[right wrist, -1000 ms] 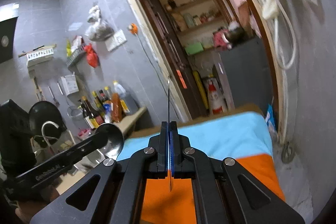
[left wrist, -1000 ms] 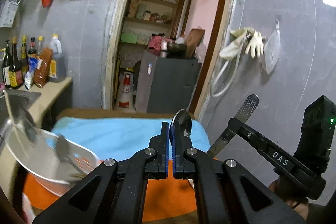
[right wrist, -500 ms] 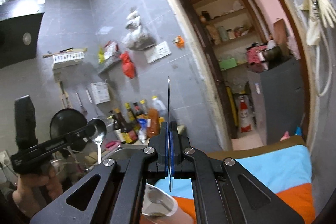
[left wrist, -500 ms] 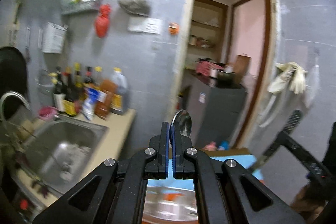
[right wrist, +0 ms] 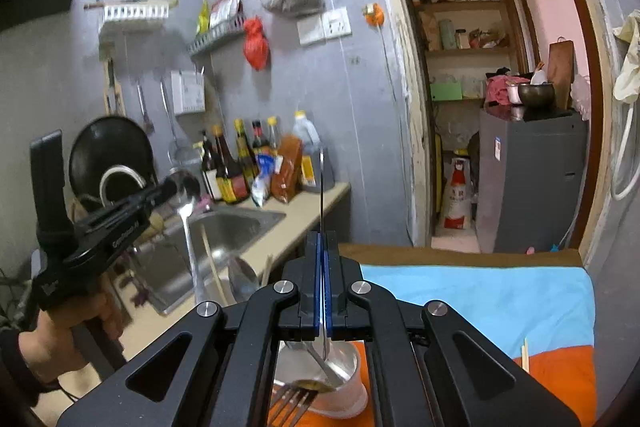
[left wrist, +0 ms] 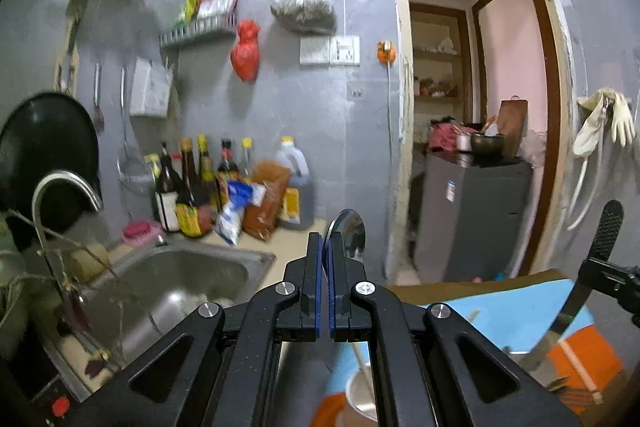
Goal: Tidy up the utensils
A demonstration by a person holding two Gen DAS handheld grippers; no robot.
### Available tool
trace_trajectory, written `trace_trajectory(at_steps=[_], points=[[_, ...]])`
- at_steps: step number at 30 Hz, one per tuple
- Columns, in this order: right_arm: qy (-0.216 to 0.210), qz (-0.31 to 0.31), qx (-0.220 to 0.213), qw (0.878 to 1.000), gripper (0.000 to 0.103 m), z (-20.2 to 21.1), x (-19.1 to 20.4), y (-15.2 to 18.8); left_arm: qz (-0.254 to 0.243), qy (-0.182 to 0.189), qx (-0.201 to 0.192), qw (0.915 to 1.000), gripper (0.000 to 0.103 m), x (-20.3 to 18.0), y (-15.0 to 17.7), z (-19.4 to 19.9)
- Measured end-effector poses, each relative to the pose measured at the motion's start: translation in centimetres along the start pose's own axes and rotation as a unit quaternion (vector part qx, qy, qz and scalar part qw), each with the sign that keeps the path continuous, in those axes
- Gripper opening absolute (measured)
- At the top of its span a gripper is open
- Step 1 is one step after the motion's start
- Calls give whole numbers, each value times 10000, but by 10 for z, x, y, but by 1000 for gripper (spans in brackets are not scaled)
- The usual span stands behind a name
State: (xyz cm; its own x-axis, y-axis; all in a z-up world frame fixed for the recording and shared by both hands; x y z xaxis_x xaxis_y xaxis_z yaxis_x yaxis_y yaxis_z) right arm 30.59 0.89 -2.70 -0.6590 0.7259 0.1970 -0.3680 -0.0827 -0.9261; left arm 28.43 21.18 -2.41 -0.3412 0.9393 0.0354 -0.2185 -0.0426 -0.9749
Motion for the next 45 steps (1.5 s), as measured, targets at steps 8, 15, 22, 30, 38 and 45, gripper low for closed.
trace_trajectory(at_steps=[8, 15, 22, 30, 38, 45], points=[[71, -152, 386, 9991, 0, -17, -9, 26, -230, 47, 160, 9996, 1, -14, 30, -11], [-96, -382, 549, 9977, 5, -20, -14, 28, 594, 735, 695, 9931, 7, -3, 37, -8], [-236, -579, 276, 9977, 19, -4, -19, 18, 1282, 1322, 868, 9791, 39, 4, 23, 7], [160, -675, -195, 9974, 59, 39, -45, -2, 1485, 1495, 593, 9757, 71, -16, -13, 40], [532, -472, -652, 9953, 103, 99, -72, -13, 1232, 1504, 81, 9809, 99, -63, -35, 84], [871, -250, -849, 9923, 103, 151, -100, -6, 756, 1758, -132, 9814, 100, -115, -30, 122]])
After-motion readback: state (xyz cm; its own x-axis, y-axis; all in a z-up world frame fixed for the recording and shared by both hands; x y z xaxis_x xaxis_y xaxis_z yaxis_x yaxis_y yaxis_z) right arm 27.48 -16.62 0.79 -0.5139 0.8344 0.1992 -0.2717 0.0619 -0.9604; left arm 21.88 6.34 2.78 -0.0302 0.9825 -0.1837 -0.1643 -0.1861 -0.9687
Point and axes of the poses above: each gripper's, at about its wrist camera, not at the fingertips, and z roughly against the way its jaws point, x to its left, y to its underside, the point moved 3 cm from there along -z, roughly the way its jaws point, and after that the axes turned 5 degrees about -y, right-handed, at the moved point
